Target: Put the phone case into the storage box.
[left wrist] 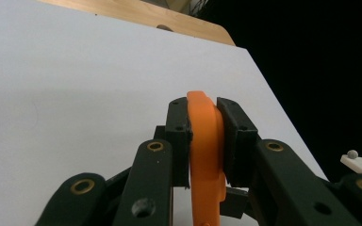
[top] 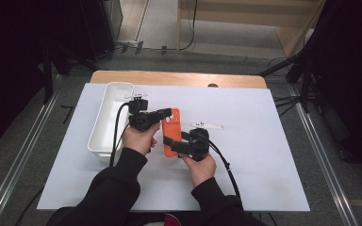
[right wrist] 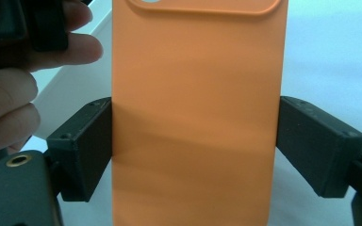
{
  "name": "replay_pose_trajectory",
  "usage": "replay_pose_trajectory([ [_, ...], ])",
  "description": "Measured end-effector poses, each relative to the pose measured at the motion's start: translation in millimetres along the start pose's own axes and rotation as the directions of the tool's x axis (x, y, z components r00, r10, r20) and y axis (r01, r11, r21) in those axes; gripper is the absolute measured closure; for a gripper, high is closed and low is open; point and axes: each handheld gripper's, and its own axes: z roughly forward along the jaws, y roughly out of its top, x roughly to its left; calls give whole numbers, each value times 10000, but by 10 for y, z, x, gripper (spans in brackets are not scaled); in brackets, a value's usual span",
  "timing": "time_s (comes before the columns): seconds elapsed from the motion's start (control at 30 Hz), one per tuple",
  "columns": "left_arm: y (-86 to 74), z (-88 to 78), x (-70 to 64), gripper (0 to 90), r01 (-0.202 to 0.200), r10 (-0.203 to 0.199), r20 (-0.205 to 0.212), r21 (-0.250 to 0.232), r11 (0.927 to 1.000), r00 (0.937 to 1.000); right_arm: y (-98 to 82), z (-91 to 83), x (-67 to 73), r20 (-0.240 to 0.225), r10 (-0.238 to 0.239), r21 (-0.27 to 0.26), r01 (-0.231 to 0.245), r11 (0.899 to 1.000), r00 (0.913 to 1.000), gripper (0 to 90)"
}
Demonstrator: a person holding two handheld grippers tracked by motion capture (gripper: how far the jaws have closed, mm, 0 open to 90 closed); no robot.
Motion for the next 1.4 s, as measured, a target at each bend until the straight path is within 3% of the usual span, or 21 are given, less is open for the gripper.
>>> replay_pose_trajectory([
  [0.47,9,-24,-36,767,-218,217,233,34,9998,9995,33,5,1,-87,-18,215,20,9998,10000,129],
  [0.63,11,-39,-48,767,-278,277,309,5,9996,9991,55,-35,-2,-98,-110,39,111,9999,9999,105],
  [0.83,22,-41,-77,767,-491,490,254,7,9988,9985,122,-111,-17,-83,119,154,-118,9998,9999,98],
  [1.13,63,-82,-68,766,-736,739,250,-105,9972,9970,267,-259,40,-724,-754,965,822,9919,9945,99],
  [1.2,72,-92,-61,766,-752,755,282,-119,9971,9967,293,-274,48,-871,-858,1285,966,9870,9925,99],
  [1.27,88,-94,-46,765,-760,754,308,181,9969,9967,303,-288,41,-1007,-1041,1606,1195,9798,9895,99],
  [1.4,107,-120,-47,765,-1014,1013,88,195,9947,9948,316,-352,30,-1089,-1311,1923,1503,9698,9854,101],
])
